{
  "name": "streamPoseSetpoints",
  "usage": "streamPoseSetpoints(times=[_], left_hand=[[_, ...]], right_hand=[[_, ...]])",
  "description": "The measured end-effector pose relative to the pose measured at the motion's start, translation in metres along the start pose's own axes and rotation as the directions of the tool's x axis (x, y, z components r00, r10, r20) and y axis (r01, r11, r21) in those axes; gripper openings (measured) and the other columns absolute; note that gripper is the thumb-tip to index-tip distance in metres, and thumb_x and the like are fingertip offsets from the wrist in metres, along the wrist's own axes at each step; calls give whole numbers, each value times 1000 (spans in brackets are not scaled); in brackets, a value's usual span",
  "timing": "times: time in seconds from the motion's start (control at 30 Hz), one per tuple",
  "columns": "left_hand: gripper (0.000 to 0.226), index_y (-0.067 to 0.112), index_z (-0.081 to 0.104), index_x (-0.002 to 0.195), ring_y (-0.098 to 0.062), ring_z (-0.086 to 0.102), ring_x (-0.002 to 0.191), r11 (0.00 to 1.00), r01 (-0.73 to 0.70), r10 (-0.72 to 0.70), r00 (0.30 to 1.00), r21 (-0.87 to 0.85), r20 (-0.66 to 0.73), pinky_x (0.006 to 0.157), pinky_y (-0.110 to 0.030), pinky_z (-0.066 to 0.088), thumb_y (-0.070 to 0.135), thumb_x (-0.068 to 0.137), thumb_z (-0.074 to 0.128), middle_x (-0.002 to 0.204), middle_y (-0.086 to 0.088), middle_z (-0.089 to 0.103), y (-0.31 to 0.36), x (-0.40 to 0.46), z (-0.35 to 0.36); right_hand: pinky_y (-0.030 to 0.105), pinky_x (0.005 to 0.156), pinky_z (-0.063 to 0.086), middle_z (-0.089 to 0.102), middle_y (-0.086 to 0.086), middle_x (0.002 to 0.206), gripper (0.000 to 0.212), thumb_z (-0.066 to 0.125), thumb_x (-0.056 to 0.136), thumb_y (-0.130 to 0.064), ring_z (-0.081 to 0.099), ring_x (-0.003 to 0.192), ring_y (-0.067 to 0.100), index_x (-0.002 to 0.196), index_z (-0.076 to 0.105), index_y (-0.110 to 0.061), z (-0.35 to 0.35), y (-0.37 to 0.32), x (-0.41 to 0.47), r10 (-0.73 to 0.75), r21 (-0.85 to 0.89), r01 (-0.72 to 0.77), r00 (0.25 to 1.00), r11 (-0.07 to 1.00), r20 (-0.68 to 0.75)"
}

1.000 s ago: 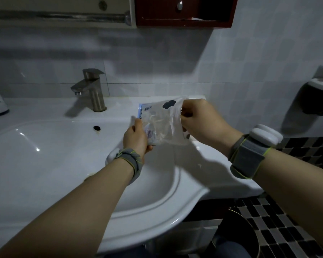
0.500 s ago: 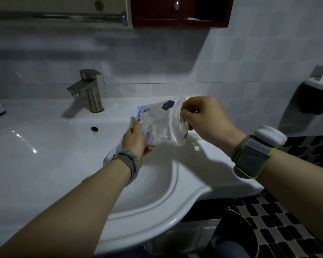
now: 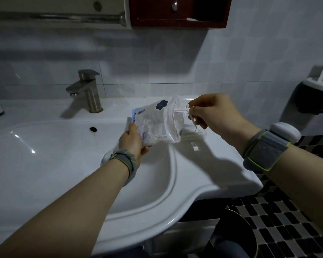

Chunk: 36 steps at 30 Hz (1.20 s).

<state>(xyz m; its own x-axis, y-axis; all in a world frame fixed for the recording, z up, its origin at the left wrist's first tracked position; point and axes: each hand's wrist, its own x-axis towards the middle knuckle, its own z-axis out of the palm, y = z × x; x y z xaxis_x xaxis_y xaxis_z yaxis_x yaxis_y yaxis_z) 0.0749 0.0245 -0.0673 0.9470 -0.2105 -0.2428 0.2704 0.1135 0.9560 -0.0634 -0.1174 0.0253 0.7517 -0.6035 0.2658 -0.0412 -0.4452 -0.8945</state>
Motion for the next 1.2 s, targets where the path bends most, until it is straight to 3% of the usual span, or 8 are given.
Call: streamPoseSetpoints(times=[0.37, 0.57, 0.67, 0.83, 1.0, 1.2], left_hand=[[38, 19, 60, 108, -15, 60, 61, 1000, 10, -10, 1000, 9, -20, 41, -18, 48, 47, 103, 34, 83, -1, 65, 0, 2, -3], [41, 19, 61, 113, -18, 60, 68, 999, 32, -32, 998, -13, -58, 36, -15, 44, 48, 102, 35, 98, -5, 67, -1, 11, -5], [39, 19, 61, 112, -18, 60, 67, 999, 31, -32, 998, -17, -62, 36, -15, 44, 46, 102, 35, 94, -4, 66, -2, 12, -7], [40, 19, 62, 112, -18, 60, 68, 999, 32, -33, 998, -27, -56, 36, -15, 43, 46, 102, 35, 90, -3, 67, -3, 12, -5], [41, 19, 63, 113, -17, 60, 67, 999, 35, -37, 998, -30, -53, 37, -15, 44, 46, 101, 35, 92, -3, 67, -3, 12, -5], [41, 19, 63, 115, -16, 60, 67, 999, 31, -33, 998, -27, -50, 37, -15, 44, 46, 102, 34, 93, -3, 67, -3, 11, -4]], right_hand=[[22, 43, 39, 66, 19, 71, 12, 59, 84, 5, 50, 43, 13, 91, 69, 5, -22, 8, 2, 66, 119, -62, 997, 991, -32], [21, 44, 40, 67, 21, 78, 14, 60, 85, 4, 49, 45, 13, 96, 69, 5, -35, 20, 4, 140, 163, -129, 988, 978, -59], [21, 44, 42, 68, 21, 80, 16, 61, 86, 2, 50, 48, 14, 99, 69, 5, -38, 27, 4, 198, 165, -190, 980, 968, -31], [20, 42, 40, 68, 18, 76, 15, 61, 85, 1, 50, 48, 16, 96, 70, 5, -32, 33, 5, 253, 52, -255, 966, 965, 48], [21, 41, 37, 65, 15, 72, 16, 58, 84, 1, 49, 48, 16, 93, 70, 7, -22, 27, 9, 234, -140, -219, 967, 966, 97], [23, 45, 42, 71, 24, 81, 18, 57, 78, -4, 53, 56, 22, 82, 72, 5, -16, 26, 15, 225, -296, -184, 968, 937, 111]])
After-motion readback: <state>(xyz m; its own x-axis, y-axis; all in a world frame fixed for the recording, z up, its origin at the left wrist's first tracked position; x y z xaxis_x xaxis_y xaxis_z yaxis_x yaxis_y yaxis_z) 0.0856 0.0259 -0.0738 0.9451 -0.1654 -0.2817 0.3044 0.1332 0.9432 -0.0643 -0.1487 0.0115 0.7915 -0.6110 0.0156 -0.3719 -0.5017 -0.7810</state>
